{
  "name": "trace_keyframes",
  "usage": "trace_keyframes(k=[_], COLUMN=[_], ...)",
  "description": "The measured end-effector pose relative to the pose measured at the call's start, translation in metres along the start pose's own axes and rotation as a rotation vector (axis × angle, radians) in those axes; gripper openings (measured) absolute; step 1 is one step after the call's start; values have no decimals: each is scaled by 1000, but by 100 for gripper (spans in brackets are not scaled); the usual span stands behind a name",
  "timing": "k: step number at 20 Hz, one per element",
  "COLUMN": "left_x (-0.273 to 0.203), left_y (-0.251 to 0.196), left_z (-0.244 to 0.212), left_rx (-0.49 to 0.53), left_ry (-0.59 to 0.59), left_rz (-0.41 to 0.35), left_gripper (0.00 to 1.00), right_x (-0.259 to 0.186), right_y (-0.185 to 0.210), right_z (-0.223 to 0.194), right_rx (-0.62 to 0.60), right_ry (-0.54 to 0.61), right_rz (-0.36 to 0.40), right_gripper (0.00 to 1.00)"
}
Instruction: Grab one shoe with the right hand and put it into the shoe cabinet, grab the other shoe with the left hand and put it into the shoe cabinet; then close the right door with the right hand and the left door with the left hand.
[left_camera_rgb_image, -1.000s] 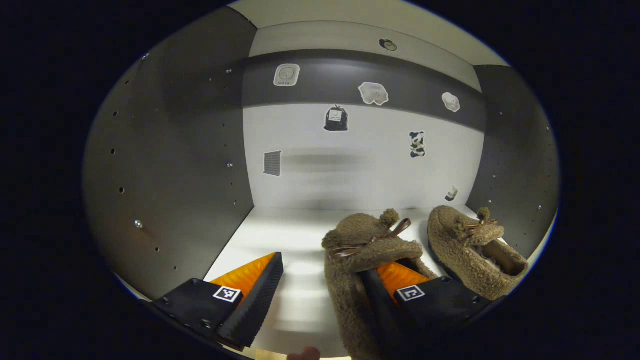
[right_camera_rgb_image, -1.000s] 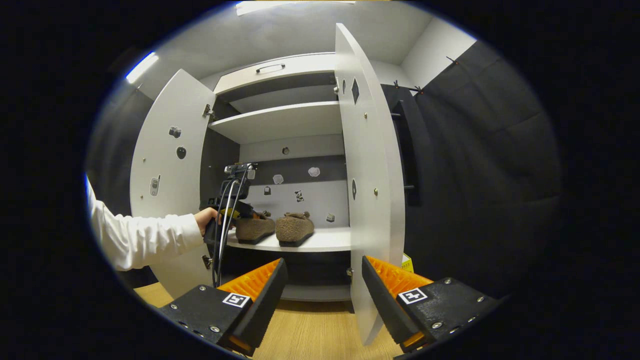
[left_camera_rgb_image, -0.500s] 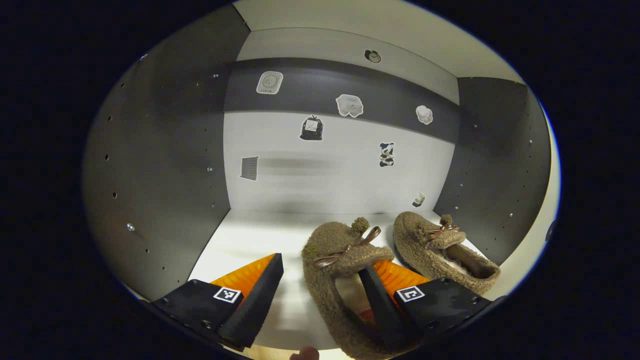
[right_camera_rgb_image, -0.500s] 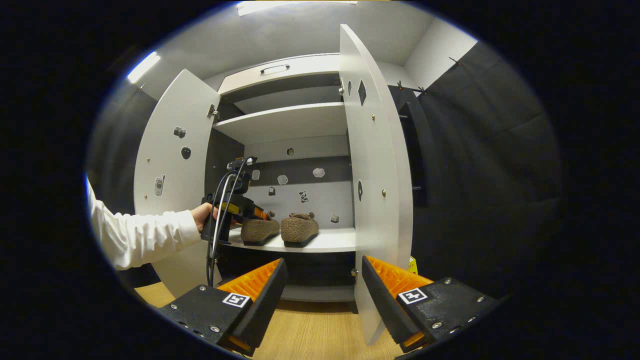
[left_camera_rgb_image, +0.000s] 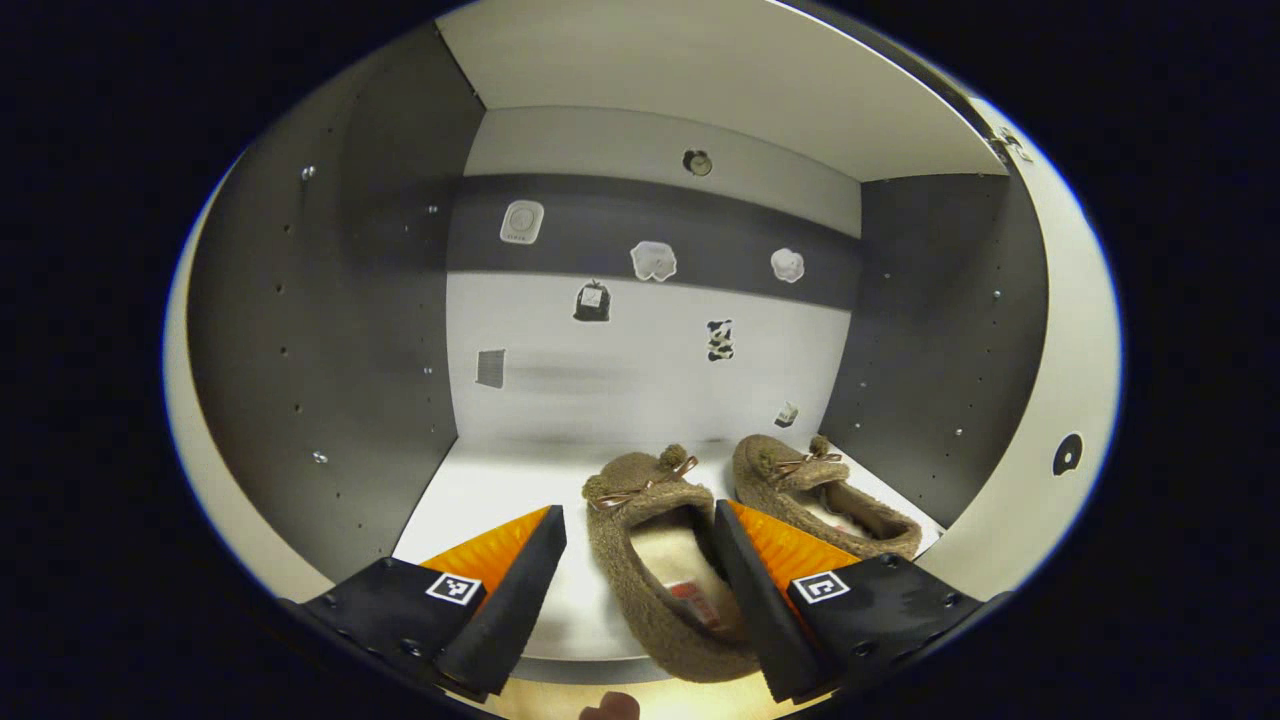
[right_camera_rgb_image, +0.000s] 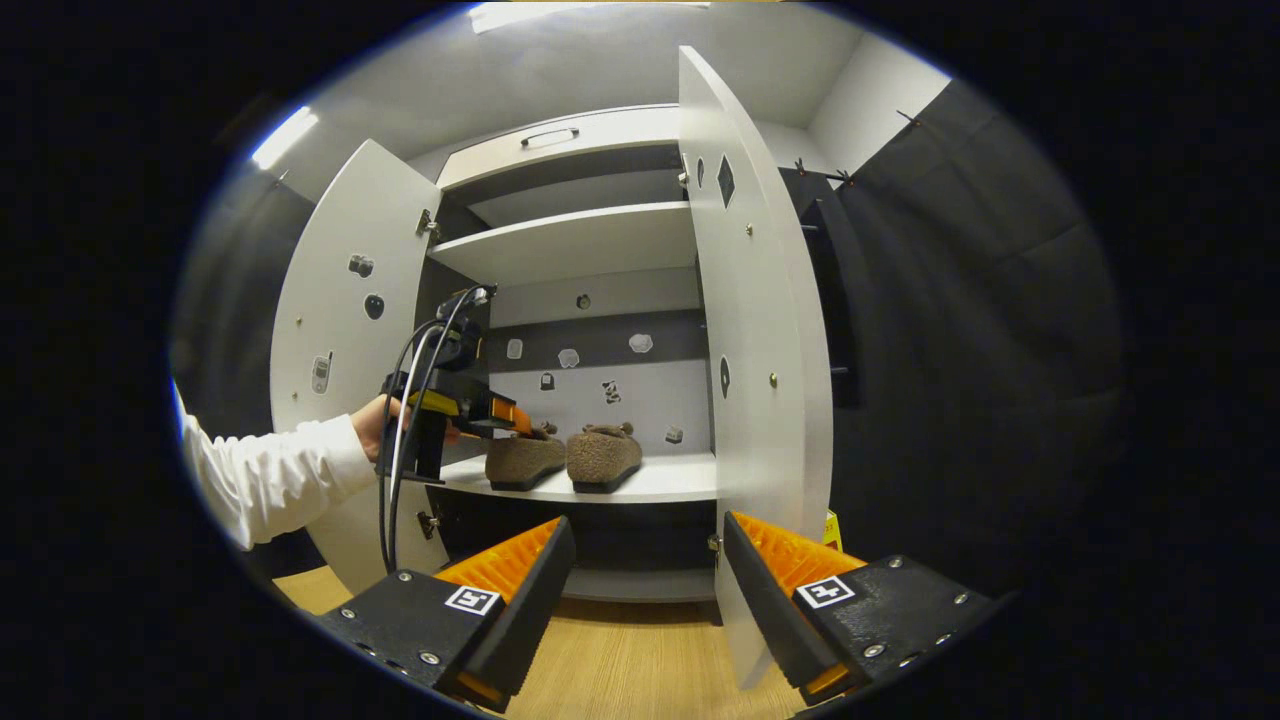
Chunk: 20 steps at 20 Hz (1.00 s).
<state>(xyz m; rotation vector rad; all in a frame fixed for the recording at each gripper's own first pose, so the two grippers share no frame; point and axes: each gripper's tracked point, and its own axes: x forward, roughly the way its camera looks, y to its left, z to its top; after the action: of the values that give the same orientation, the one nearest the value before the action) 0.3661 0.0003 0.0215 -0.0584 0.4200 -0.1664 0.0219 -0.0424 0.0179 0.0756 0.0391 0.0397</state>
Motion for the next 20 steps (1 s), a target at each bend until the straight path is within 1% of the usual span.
trace_keyframes(k=[3, 4, 5, 6, 7, 8, 10, 12, 13, 16, 18, 19, 20], left_x=[-32, -46, -62, -73, -88, -103, -131, -157, -171, -204, -218, -222, -227], left_y=[-8, -9, -13, -17, -20, -22, -20, -20, -19, -9, -9, -6, -3], left_z=[24, 29, 33, 39, 42, 43, 41, 26, 17, -13, -30, -38, -43], left_rx=[30, 34, 28, 22, 21, 22, 29, 26, 18, 22, 29, 33, 36], left_ry=[-102, -121, -141, -167, -190, -213, -257, -282, -294, -316, -316, -315, -320], left_rz=[13, 20, 15, 12, 10, 12, 38, 57, 71, 128, 141, 157, 170], left_gripper=[97, 94, 97, 96, 96, 94, 94, 94, 97, 96, 96, 94, 96], right_x=[2, 1, 2, 2, 2, 2, 3, 1, 0, -2, -4, -4, -4], right_y=[3, 5, 6, 7, 8, 10, 12, 14, 15, 17, 18, 17, 17], right_z=[3, 4, 6, 7, 8, 9, 10, 10, 10, 9, 8, 8, 7], right_rx=[-4, -5, -7, -7, -5, -4, -2, 0, 1, 0, -6, -6, 1], right_ry=[-9, -11, -14, -17, -21, -22, -26, -29, -27, -23, -22, -21, -21], right_rz=[12, 18, 24, 28, 35, 41, 50, 64, 72, 86, 88, 84, 85], right_gripper=[92, 92, 92, 92, 92, 92, 92, 92, 92, 92, 92, 92, 92])
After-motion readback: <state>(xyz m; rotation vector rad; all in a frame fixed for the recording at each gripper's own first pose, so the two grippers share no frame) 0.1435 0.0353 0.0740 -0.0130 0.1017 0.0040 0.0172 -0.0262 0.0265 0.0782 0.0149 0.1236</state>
